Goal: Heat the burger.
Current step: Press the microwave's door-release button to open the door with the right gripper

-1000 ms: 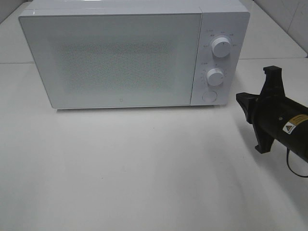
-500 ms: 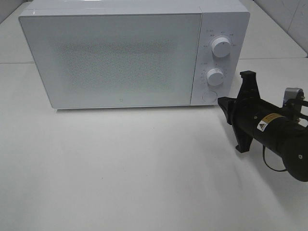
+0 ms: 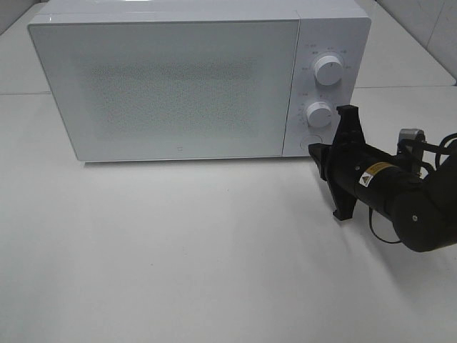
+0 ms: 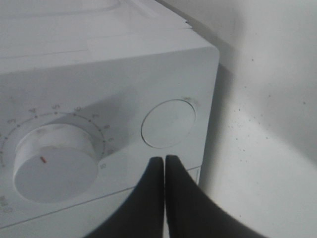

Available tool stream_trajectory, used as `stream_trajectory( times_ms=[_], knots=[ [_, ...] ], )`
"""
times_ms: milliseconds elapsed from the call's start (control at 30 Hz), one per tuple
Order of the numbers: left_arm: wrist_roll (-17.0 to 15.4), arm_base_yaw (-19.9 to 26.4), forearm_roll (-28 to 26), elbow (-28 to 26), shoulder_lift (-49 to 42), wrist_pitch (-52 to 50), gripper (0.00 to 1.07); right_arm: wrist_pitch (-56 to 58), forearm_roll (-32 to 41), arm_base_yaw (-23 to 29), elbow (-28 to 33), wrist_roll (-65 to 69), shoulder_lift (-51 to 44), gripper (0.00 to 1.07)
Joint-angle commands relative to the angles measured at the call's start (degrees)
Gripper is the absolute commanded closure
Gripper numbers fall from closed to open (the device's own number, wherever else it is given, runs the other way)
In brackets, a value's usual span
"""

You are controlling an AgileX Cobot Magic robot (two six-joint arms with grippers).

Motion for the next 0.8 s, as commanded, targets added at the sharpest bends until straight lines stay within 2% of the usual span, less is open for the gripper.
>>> stream_trajectory(
  times_ms=[33, 267, 800],
  knots=[
    [0.00, 0.11, -0.11, 0.17, -0.80, 0.17, 0.06, 1.78, 0.40, 0.34, -1.60, -0.17, -0.06, 1.06],
    [0.00, 0.11, -0.11, 0.17, -0.80, 0.17, 0.06, 3.72, 0.40, 0.34, -5.16, -0.17, 1.83, 1.05],
    [0.00, 0.11, -0.11, 0.17, -0.29, 0.17, 0.06, 4.30, 2.81, 0.34, -6.13, -1.09, 4.47, 1.05]
  ],
)
